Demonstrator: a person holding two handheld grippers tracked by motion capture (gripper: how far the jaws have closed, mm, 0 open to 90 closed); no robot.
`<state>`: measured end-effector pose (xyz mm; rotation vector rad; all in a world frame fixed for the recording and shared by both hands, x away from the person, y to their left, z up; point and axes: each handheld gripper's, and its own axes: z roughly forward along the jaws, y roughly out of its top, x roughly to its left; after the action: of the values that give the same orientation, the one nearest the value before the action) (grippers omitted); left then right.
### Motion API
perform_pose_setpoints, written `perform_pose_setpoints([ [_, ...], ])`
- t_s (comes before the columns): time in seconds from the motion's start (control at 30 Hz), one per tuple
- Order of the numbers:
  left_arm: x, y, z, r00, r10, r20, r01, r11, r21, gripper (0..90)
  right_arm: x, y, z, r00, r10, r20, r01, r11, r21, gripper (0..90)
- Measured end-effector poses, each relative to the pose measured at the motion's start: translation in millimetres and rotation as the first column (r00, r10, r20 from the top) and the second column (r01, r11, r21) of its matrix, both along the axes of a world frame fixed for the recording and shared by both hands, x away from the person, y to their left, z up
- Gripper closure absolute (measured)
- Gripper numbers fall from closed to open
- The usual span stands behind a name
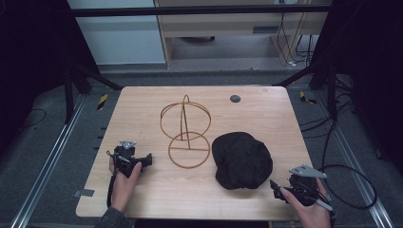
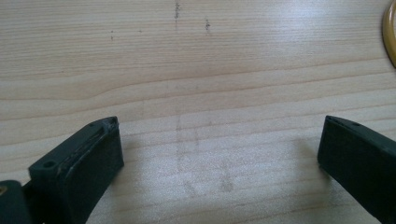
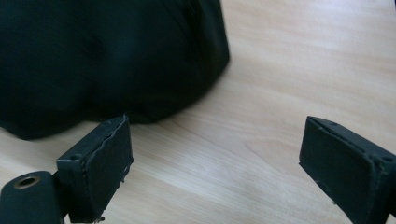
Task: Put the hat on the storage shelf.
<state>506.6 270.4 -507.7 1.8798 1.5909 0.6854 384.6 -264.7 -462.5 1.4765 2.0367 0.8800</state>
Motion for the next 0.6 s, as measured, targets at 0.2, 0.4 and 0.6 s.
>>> perform_pose_setpoints([
  [0.2,-1.0,1.7,-0.1,0.9997,-0.024,0.001,0.024,0.9997,0.000,0.0,2.0,12.9,40.5,0.9985,0.055,0.004,-0.055,0.998,-0.031,10.1],
  [0.4,-1.3,1.3,-0.1,0.9997,-0.023,0.000,0.023,0.9997,0.000,0.0,17.5,33.6,77.4,0.9920,0.126,-0.005,-0.126,0.991,-0.049,9.1],
  [0.6,-1.7,0.3,-0.1,0.9997,-0.024,0.000,0.024,0.9997,-0.001,0.0,39.5,65.1,91.9,0.9741,0.221,-0.047,-0.224,0.972,-0.070,6.7],
])
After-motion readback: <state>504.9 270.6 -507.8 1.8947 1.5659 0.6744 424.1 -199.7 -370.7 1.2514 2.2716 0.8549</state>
